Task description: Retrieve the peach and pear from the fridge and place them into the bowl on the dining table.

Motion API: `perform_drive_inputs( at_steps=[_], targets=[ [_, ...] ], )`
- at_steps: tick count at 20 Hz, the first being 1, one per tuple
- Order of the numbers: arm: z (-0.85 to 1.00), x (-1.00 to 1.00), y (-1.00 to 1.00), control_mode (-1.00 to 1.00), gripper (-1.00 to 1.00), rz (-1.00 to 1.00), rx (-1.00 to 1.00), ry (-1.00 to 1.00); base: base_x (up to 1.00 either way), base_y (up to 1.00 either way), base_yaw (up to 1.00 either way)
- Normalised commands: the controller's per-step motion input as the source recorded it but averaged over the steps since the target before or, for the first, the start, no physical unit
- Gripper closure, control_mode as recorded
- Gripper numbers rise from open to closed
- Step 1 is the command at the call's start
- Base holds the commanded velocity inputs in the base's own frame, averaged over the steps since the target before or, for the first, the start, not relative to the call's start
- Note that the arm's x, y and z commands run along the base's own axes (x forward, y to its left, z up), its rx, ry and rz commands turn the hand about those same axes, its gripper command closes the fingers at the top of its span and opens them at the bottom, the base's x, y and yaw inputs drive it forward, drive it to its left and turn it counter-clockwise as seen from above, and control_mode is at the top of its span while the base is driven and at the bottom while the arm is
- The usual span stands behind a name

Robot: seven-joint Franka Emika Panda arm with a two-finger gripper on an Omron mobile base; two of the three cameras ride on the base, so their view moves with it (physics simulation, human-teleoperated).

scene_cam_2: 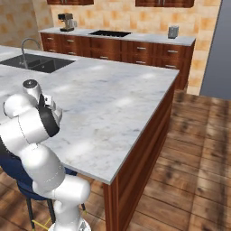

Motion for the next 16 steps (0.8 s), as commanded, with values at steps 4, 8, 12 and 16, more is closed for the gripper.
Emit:
perform_drive_inputs(
  at_steps=[4, 8, 12, 16],
  targets=[
    [-0.09, 0.43, 0.05, -1.0, 1.0, -0.06, 0.0, 0.0, 0.0, 0.0, 0.0],
    [-0.21, 0.32, 0.06, -1.0, 1.0, -0.09, -0.02, 0.0, 0.0, 0.0, 0.0],
    [-0.26, 0.33, 0.26, -1.0, -1.0, -0.07, -0.02, 0.05, 0.0, 0.0, 0.0],
    [-0.05, 0.26, 0.22, -1.0, -1.0, -0.08, 0.0, 0.12, 0.0, 0.0, 0.0]
  ],
)
